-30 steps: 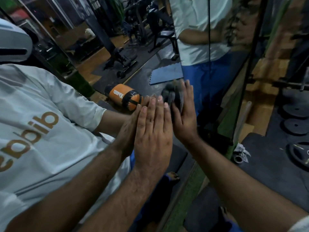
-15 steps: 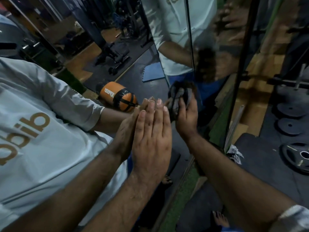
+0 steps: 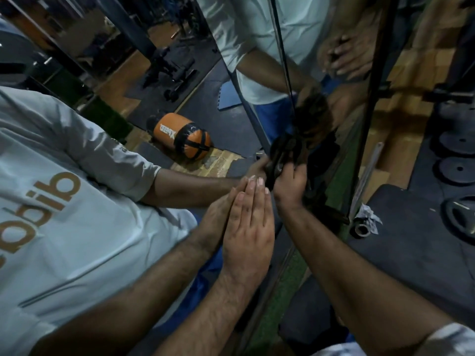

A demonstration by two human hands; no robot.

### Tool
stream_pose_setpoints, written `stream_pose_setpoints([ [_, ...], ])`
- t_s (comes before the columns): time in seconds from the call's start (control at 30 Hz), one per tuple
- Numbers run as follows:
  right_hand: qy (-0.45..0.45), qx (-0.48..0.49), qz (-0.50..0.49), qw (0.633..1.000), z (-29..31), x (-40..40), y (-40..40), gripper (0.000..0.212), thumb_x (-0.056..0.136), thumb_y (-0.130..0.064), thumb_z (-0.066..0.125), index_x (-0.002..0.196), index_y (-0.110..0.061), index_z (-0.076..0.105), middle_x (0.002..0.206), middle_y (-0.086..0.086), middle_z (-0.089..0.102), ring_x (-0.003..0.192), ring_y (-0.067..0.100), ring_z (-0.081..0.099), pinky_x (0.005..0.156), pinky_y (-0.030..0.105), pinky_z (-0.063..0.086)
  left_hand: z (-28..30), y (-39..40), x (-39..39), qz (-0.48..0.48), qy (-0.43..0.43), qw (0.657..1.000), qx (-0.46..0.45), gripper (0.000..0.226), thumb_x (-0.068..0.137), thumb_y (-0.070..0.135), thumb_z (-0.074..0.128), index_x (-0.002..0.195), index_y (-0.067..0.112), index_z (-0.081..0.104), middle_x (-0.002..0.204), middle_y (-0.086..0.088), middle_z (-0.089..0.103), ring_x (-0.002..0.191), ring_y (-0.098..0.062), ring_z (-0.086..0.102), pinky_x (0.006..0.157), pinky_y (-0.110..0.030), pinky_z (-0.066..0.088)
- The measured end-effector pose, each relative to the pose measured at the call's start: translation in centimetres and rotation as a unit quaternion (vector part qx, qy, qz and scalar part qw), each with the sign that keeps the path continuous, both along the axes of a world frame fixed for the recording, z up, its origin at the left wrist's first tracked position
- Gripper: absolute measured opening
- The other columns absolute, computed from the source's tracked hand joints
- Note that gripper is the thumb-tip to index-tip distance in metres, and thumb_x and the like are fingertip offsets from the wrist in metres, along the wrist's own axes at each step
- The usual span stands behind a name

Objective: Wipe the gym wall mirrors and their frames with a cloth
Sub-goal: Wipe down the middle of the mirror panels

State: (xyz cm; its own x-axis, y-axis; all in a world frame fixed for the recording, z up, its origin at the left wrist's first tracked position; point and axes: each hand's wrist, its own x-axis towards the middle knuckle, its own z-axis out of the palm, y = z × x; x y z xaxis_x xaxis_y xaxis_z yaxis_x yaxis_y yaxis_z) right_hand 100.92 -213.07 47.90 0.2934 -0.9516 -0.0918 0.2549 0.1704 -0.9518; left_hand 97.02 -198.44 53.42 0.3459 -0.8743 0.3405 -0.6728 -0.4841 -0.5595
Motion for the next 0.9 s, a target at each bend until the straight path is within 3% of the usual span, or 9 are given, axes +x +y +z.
stream_pose_setpoints([
  [0.13,-0.001,-0.035,0.030,0.999,1.3,-1.5,0.5,0.025,0.100,-0.035,0.051,0.115,-0.017,0.059,0.113,0.004,0.064,0.110,0.014,0.058,0.100,0.026,0.045,0.0,0.2,-0.1,-0.003,-0.005,1.000,0.007,0.060,0.101,0.015,0.027,0.157,-0.003,0.022,0.166,-0.022,0.017,0.154,-0.035,0.007,0.126,-0.048,-0.009],
  [0.2,0.049,-0.073,0.068,0.994,-0.9,-2.4,1.3,0.027,0.104,-0.034,0.051,0.112,-0.011,0.062,0.106,0.011,0.063,0.103,0.020,0.057,0.093,0.032,0.044,-0.2,0.2,-0.1,-0.002,-0.001,1.000,0.007,0.061,0.100,0.016,0.026,0.157,-0.003,0.022,0.166,-0.022,0.016,0.155,-0.035,0.006,0.125,-0.048,-0.010],
  [0.3,0.091,0.081,0.068,0.990,-4.2,-2.4,0.9,0.038,0.111,-0.014,0.042,0.140,0.011,0.049,0.132,0.022,0.056,0.124,0.025,0.051,0.107,0.023,0.036,-0.3,0.2,-0.2,0.000,0.021,1.000,0.010,0.063,0.100,0.017,0.026,0.158,-0.003,0.014,0.167,-0.023,0.012,0.156,-0.036,0.004,0.125,-0.049,-0.009],
  [0.37,0.074,0.229,0.092,0.966,-5.1,-1.7,1.4,0.037,0.112,-0.016,0.037,0.141,0.006,0.046,0.133,0.025,0.054,0.130,0.036,0.053,0.111,0.034,0.039,-0.4,0.4,-0.1,-0.008,0.025,1.000,0.008,0.063,0.100,0.017,0.025,0.156,-0.004,0.009,0.167,-0.022,0.014,0.156,-0.036,0.007,0.126,-0.048,-0.004],
  [0.5,-0.011,0.149,0.036,0.988,-1.0,-1.4,2.3,0.017,0.109,-0.016,0.047,0.122,-0.011,0.057,0.111,0.003,0.064,0.101,-0.003,0.064,0.097,0.018,0.043,0.0,0.7,-0.1,-0.019,0.032,0.999,0.022,0.064,0.097,0.019,0.031,0.156,-0.002,0.016,0.166,-0.021,0.018,0.156,-0.034,0.010,0.126,-0.047,-0.003],
  [0.67,0.014,-0.056,0.052,0.997,-0.5,-2.5,2.8,0.040,0.105,-0.037,0.049,0.142,-0.022,0.053,0.145,0.011,0.057,0.137,0.018,0.051,0.115,0.026,0.038,0.9,1.3,-1.1,-0.051,0.090,0.994,-0.028,0.056,0.093,0.010,0.051,0.148,-0.001,0.044,0.156,-0.020,0.043,0.151,-0.033,0.030,0.126,-0.046,0.015],
  [0.77,0.061,0.069,0.057,0.994,-3.6,-2.5,5.4,0.053,0.112,-0.029,0.043,0.161,-0.012,0.032,0.165,0.012,0.036,0.153,0.022,0.032,0.122,0.022,0.022,1.4,2.7,-1.7,-0.042,0.096,0.993,-0.053,0.055,0.093,0.011,0.056,0.146,0.000,0.048,0.153,-0.019,0.046,0.149,-0.033,0.033,0.124,-0.048,0.020],
  [0.83,0.058,0.171,0.061,0.982,-4.3,-2.2,6.1,0.060,0.110,-0.038,0.042,0.164,-0.018,0.026,0.164,0.010,0.036,0.151,0.027,0.035,0.127,0.037,0.023,1.6,3.9,-2.2,-0.014,0.080,0.996,-0.040,0.059,0.093,0.014,0.054,0.149,0.000,0.043,0.157,-0.019,0.040,0.152,-0.033,0.027,0.126,-0.048,0.013],
  [0.9,0.024,0.151,0.059,0.986,-2.4,-1.6,6.4,0.073,0.101,-0.051,0.046,0.163,-0.018,0.029,0.159,0.010,0.040,0.146,0.026,0.038,0.129,0.045,0.021,1.7,4.9,-2.6,0.000,0.069,0.997,-0.031,0.062,0.094,0.016,0.053,0.152,-0.001,0.039,0.160,-0.020,0.036,0.153,-0.033,0.023,0.126,-0.048,0.008],
])
